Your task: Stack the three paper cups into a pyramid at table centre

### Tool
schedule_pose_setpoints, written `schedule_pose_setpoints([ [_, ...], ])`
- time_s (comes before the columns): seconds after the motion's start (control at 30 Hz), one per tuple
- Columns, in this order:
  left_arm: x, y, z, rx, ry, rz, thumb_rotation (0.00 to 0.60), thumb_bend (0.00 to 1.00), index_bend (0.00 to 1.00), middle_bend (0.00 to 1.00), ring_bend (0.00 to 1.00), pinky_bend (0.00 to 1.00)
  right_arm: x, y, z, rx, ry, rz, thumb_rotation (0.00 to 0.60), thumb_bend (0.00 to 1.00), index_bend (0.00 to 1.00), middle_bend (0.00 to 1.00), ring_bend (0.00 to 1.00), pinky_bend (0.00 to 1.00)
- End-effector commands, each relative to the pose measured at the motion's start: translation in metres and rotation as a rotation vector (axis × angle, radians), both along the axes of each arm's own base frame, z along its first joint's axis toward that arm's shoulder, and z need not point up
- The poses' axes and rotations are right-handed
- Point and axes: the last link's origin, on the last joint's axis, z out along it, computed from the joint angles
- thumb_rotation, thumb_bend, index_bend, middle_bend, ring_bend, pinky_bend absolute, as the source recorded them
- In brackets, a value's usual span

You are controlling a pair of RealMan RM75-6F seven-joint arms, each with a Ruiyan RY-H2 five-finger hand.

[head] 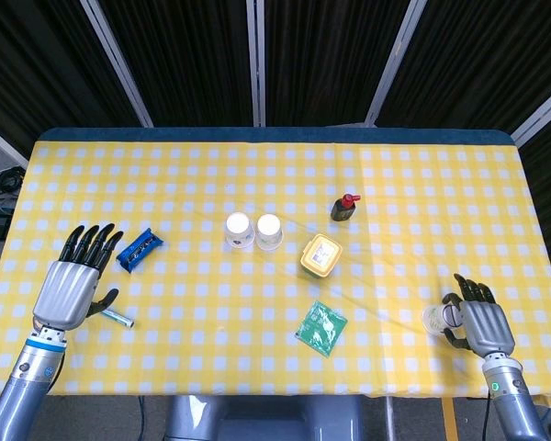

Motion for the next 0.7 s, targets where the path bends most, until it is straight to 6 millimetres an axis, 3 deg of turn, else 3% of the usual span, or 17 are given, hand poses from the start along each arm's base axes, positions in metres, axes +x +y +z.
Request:
schedule_pose_setpoints([
  [0.03, 0.000, 0.000, 0.000, 0.000, -0.001, 0.000, 0.600, 0.25, 0.00, 0.00, 0.00, 0.00, -0.002, -0.001, -0.001, -0.010, 0.001, 0.004, 0.600, 0.25, 0.42, 0.06, 0.00, 0.00],
  [0.33, -0.001, 0.000, 0.002, 0.002, -0.003, 0.003, 0.600, 0.25, 0.00, 0.00, 0.00, 0.00, 0.002, -0.003, 0.000, -0.024, -0.009, 0.033, 0.600, 0.25, 0.45, 0.08, 0.00, 0.00],
  [0.7, -0.006, 0.007, 0.004, 0.007, 0.000, 0.032, 0.600, 0.25, 0.00, 0.00, 0.00, 0.00, 0.058, -0.027, 0.017, -0.058, -0.040, 0.198, 0.600, 0.25, 0.45, 0.08, 0.00, 0.00],
])
